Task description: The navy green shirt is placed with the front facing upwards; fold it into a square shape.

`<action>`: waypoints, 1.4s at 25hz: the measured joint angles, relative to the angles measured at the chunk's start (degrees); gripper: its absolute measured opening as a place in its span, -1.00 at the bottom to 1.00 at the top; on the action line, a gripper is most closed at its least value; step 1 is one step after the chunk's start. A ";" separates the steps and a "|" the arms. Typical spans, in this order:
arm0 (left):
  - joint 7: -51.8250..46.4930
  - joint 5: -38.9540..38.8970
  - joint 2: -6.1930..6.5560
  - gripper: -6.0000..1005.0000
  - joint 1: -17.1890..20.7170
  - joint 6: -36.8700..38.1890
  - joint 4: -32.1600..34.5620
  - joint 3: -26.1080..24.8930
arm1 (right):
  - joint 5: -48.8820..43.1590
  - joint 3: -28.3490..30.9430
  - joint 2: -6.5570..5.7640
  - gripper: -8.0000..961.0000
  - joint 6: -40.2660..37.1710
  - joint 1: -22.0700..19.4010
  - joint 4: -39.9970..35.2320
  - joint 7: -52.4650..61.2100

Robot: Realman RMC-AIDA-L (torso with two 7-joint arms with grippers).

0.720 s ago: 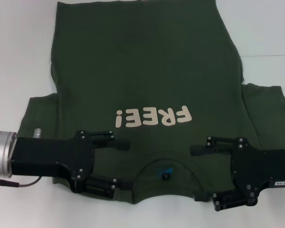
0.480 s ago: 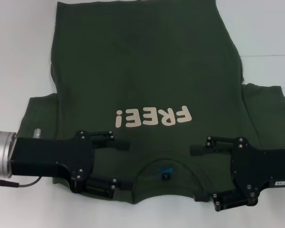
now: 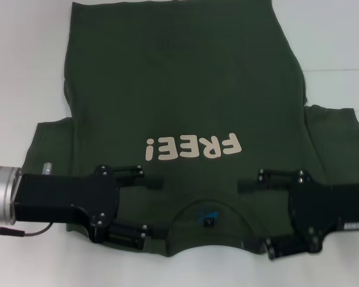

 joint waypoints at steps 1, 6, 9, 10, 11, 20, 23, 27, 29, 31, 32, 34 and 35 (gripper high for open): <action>0.00 0.00 0.00 0.83 0.00 0.00 0.00 0.00 | 0.00 0.12 0.02 0.87 1.17 0.05 -0.33 0.51; 0.00 -0.02 -0.09 0.83 0.00 -0.21 0.00 0.02 | -0.03 0.26 -0.02 0.87 10.42 0.11 -4.22 7.36; 0.00 -0.02 -0.17 0.83 0.00 -0.26 0.00 0.07 | -1.20 0.28 -0.20 0.87 17.36 0.11 -8.19 14.30; 0.00 -0.02 -0.20 0.83 0.00 -0.27 0.00 0.07 | -2.24 0.30 -0.26 0.87 19.61 0.13 -9.76 17.15; 0.00 -0.02 -0.25 0.83 -0.02 -0.30 0.00 0.08 | -3.69 0.33 -0.30 0.87 21.35 0.24 -11.30 19.51; 0.00 -0.40 -0.56 0.83 -0.29 -0.88 -0.07 0.48 | -26.24 1.14 -0.85 0.87 26.30 3.61 -22.11 40.39; 0.01 -0.43 -0.67 0.83 -0.34 -0.93 -0.13 0.53 | -32.19 2.25 -0.99 0.87 25.64 4.52 -23.58 43.67; 0.18 -0.45 -0.76 0.83 -0.22 -1.25 -0.37 0.43 | -38.66 4.98 -1.41 0.87 25.50 6.12 -24.26 47.70; 0.46 -0.46 -0.78 0.83 -0.20 -1.59 -0.65 0.42 | -41.05 6.32 -1.69 0.87 24.93 7.15 -24.33 49.22; 0.61 -0.46 -0.79 0.83 -0.25 -2.00 -1.04 0.45 | -43.61 7.31 -1.91 0.87 24.23 8.13 -24.44 50.63; 0.61 -0.46 -0.79 0.83 -0.31 -2.13 -1.19 0.46 | -44.69 7.52 -1.93 0.86 23.94 8.53 -24.44 51.22; 0.62 -0.37 -0.79 0.83 -0.47 -2.28 -1.52 0.49 | -47.47 7.61 -1.96 0.86 23.59 9.36 -24.45 53.00; 0.62 -0.33 -0.80 0.83 -0.50 -2.32 -1.57 0.50 | -48.82 7.61 -1.96 0.86 23.63 9.66 -24.37 53.87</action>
